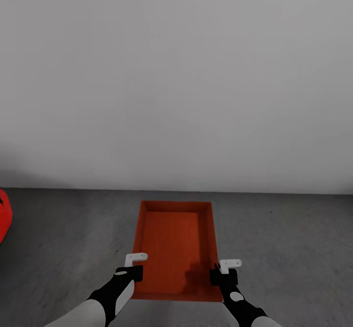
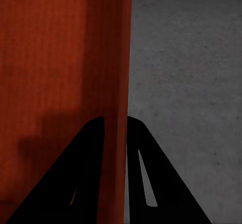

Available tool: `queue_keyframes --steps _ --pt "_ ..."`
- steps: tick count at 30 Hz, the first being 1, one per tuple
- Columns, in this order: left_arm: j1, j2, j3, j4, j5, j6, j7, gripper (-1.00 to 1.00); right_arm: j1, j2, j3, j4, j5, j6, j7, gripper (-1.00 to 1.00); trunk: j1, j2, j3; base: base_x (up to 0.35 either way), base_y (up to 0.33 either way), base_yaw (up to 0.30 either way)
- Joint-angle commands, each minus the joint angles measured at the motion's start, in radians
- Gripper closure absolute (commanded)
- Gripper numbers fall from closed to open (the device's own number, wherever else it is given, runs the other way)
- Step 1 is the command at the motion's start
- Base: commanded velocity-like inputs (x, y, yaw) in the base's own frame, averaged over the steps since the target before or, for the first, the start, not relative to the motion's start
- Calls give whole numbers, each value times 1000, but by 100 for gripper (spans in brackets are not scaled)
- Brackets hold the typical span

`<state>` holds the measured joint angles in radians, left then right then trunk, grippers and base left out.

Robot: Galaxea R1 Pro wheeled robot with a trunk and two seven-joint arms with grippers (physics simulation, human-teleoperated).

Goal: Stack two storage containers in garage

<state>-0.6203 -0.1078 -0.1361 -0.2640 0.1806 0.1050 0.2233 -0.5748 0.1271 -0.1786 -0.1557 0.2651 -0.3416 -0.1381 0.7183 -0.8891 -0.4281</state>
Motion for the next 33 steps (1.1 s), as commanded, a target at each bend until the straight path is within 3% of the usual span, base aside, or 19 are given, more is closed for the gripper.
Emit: queue_keyframes --steps 1,12,33 --pt "-1 8 19 -7 -18 7 13 100 0 0 -33 3 6 -3 -3 100 0 -1 -3 0 0 0" --pt "-1 8 19 -7 -18 7 13 100 0 0 -33 2 6 -3 -3 100 0 -1 -18 0 0 0" --pt "-1 8 19 -7 -18 7 13 100 0 0 -33 4 6 -3 -5 100 0 -1 -19 0 0 0"
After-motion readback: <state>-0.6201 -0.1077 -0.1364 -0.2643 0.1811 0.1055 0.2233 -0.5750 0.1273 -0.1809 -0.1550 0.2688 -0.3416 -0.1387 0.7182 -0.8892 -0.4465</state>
